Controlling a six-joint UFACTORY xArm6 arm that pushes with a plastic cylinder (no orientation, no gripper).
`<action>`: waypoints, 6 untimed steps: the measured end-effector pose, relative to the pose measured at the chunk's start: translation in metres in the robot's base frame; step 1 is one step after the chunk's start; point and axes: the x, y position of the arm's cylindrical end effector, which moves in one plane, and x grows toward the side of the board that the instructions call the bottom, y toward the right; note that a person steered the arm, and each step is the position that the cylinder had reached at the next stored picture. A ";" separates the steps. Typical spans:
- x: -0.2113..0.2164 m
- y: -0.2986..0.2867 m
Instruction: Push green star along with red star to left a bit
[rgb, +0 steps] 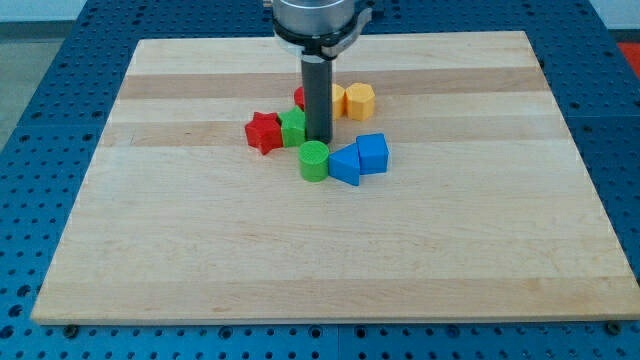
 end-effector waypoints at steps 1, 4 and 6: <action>0.001 -0.011; 0.021 -0.029; 0.018 -0.032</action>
